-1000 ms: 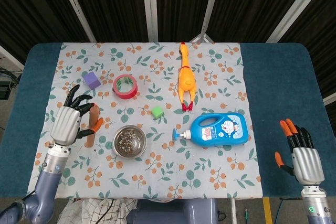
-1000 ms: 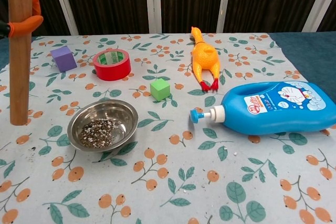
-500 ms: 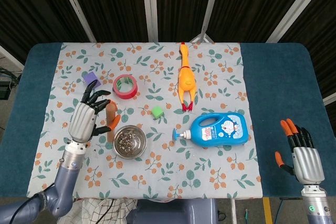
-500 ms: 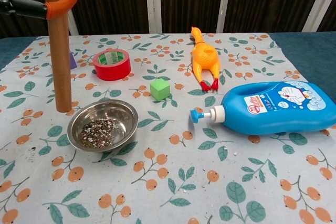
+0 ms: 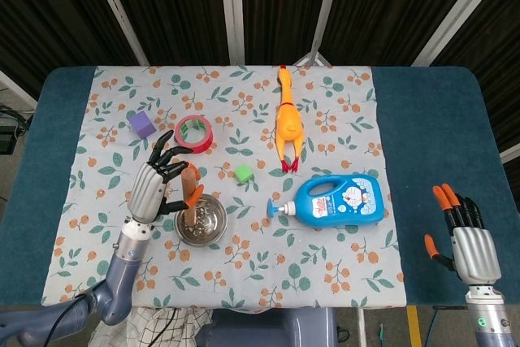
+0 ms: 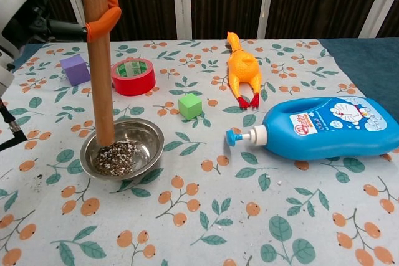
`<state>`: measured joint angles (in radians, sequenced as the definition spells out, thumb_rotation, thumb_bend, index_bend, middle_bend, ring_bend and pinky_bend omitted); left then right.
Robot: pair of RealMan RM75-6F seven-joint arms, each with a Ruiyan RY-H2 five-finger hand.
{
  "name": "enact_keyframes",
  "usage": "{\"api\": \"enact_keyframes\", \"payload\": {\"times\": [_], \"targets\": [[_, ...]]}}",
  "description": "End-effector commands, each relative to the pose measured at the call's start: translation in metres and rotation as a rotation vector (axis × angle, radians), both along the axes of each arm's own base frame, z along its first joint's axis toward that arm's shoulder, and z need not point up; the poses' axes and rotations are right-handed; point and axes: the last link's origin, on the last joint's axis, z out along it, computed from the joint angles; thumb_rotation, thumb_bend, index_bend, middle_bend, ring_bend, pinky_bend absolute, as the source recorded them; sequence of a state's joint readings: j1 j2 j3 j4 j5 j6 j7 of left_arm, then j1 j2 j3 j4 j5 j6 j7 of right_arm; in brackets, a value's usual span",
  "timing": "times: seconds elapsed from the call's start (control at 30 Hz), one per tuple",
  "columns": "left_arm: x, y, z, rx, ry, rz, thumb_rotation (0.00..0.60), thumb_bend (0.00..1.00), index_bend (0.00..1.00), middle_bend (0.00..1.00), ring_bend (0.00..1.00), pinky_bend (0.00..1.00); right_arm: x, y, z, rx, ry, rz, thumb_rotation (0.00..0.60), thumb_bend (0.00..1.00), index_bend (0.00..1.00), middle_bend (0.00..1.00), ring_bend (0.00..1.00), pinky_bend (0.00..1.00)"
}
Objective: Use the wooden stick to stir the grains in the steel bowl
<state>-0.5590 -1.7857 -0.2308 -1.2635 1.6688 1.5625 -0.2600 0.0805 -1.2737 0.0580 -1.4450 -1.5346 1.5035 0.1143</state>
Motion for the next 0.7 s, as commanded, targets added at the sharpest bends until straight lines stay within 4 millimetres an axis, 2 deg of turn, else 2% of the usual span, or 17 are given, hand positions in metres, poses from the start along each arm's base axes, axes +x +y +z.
{"api": "enact_keyframes", "payload": {"times": [0.03, 0.33, 0.7], "targets": [[0.003, 0.002, -0.007, -0.005, -0.020, -0.028, 0.600, 1.00, 0.55, 0.81, 0.29, 0.00, 0.000, 0.000, 0.000, 0.001, -0.001, -0.001, 0.600, 0.45, 0.00, 0.00, 0.00, 0.00], [0.007, 0.004, -0.014, -0.010, -0.044, -0.094, 0.600, 1.00, 0.54, 0.81, 0.29, 0.00, 0.000, -0.001, 0.000, 0.000, -0.006, -0.007, 0.600, 0.45, 0.00, 0.00, 0.00, 0.00], [0.000, 0.002, -0.025, -0.028, -0.053, -0.128, 0.600, 1.00, 0.54, 0.81, 0.29, 0.00, 0.000, 0.000, 0.000, -0.001, -0.007, -0.008, 0.600, 0.45, 0.00, 0.00, 0.00, 0.00]]}}
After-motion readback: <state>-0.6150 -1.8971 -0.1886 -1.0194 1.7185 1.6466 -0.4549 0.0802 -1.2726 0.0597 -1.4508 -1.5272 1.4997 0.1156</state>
